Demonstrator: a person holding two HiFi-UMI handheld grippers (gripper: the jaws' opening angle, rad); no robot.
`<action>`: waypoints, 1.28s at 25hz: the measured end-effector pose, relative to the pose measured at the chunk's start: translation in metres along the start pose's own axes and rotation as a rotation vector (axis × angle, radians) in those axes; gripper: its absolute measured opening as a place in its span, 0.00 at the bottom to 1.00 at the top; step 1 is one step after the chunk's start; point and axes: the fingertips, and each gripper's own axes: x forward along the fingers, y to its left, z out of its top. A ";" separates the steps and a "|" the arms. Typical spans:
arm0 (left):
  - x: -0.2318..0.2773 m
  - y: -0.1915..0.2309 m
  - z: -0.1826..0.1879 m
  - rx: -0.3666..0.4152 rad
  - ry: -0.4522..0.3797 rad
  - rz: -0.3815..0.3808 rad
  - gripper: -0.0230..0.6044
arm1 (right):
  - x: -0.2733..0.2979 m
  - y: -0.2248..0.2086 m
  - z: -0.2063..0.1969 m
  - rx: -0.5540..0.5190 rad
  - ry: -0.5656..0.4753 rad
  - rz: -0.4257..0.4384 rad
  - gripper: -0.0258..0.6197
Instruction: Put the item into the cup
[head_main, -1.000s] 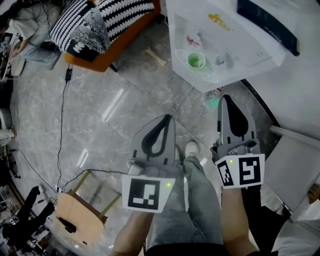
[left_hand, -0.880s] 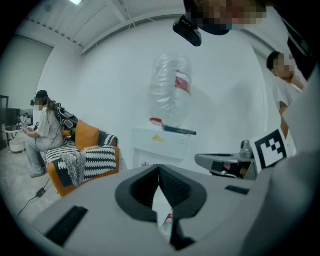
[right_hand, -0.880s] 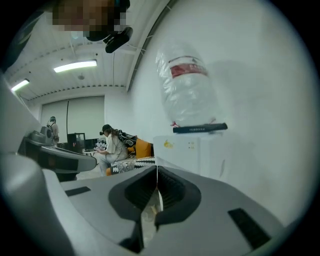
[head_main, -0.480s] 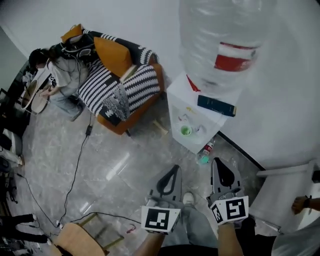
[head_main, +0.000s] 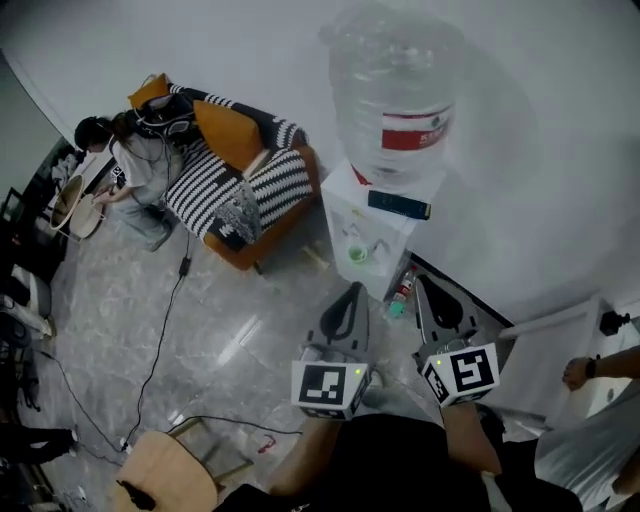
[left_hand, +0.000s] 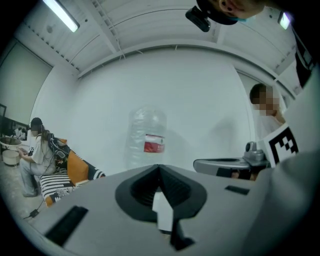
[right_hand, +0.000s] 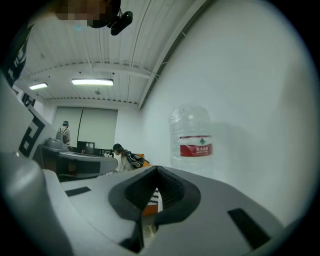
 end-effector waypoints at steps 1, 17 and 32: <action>0.000 -0.002 0.007 -0.006 -0.008 0.004 0.05 | 0.000 -0.003 0.010 -0.017 -0.016 -0.007 0.06; 0.000 -0.017 0.037 0.134 -0.017 0.091 0.05 | 0.008 0.012 0.030 0.067 -0.087 0.124 0.05; 0.020 -0.008 0.030 0.142 -0.001 0.067 0.05 | 0.021 0.011 0.031 0.054 -0.085 0.143 0.05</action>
